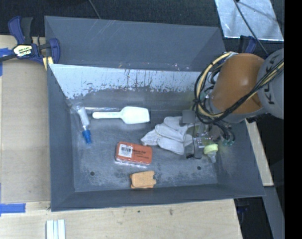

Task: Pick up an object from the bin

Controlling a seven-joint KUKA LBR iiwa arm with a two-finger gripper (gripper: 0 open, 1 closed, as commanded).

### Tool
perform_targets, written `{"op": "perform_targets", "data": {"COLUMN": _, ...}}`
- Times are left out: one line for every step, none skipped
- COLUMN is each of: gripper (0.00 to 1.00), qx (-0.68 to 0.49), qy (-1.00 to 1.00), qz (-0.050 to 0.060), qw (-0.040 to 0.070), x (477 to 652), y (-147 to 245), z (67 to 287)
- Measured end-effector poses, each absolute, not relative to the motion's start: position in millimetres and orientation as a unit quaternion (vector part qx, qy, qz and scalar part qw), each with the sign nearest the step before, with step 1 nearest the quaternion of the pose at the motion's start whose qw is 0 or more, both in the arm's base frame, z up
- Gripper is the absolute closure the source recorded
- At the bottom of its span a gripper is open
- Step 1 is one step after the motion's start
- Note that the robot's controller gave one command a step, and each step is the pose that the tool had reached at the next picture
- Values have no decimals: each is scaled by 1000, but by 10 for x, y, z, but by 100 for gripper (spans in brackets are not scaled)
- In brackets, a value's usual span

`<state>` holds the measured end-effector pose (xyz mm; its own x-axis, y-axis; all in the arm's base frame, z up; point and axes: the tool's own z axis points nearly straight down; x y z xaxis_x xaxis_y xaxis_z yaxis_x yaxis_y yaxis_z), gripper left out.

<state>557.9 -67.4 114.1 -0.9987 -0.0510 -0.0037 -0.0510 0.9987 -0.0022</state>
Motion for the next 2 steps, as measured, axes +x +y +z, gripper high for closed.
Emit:
{"op": "perform_targets", "data": {"gripper": 100, "qx": -21, "qy": 1000, "qz": 0, "qw": 8, "x": 5714, "y": -239, "z": 751}}
{"op": "perform_targets", "data": {"gripper": 100, "qx": -22, "qy": 1000, "qz": 0, "qw": 8, "x": 5714, "y": -239, "z": 751}}
